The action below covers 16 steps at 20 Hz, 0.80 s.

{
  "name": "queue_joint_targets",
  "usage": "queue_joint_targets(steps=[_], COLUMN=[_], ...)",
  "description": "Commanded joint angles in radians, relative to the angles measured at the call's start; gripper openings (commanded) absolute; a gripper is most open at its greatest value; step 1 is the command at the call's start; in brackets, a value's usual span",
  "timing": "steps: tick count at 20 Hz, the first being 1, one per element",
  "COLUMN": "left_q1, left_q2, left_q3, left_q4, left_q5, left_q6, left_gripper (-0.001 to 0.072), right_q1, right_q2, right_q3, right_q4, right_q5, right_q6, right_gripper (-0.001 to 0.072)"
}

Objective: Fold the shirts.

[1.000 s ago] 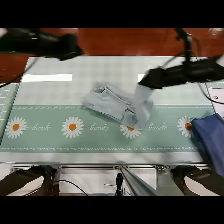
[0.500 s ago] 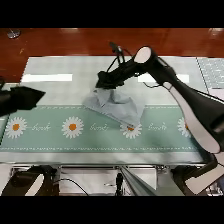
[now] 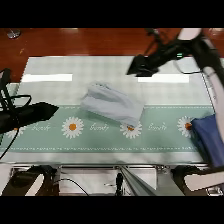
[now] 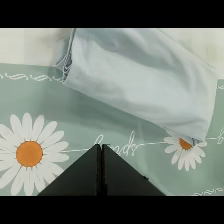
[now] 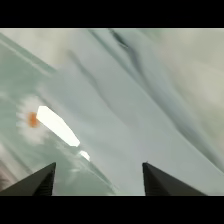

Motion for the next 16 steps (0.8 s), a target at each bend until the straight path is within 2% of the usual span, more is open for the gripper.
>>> queue_joint_targets(steps=[1, 4, 5, 7, 11, 13, 16], left_q1=[0.000, -0.002, -0.002, -0.002, -0.002, -0.002, -0.002], left_q2=[-0.011, -0.013, -0.013, -0.013, -0.020, -0.021, -0.021], left_q3=[-0.040, -0.078, -0.089, -0.105, -0.110, -0.110, -0.110], left_q4=[-0.004, -0.031, -0.043, -0.057, -0.074, -0.080, -0.097], left_q5=[0.033, 0.067, 0.077, 0.101, 0.114, 0.114, 0.114], left_q6=[-0.002, -0.001, -0.001, -0.002, -0.002, -0.002, -0.002], left_gripper=[0.0038, 0.0038, 0.0038, 0.0038, 0.0038, 0.0038, 0.0038], right_q1=[-0.154, -0.193, -0.181, -0.133, -0.026, 0.002, 0.040], right_q2=[0.343, 0.643, 0.683, 0.651, 0.406, 0.288, 0.167], right_q3=[-0.388, -0.976, -1.124, -1.275, -1.225, -1.159, -1.050], right_q4=[-0.275, -0.154, -0.049, 0.163, 0.445, 0.507, 0.515], right_q5=[-0.140, -0.622, -0.743, -0.854, -0.780, -0.717, -0.686], right_q6=[0.032, 0.225, 0.249, 0.204, -0.039, -0.126, -0.131], right_gripper=[0.0629, 0.0628, 0.0628, 0.0627, 0.0628, 0.0628, 0.0619])
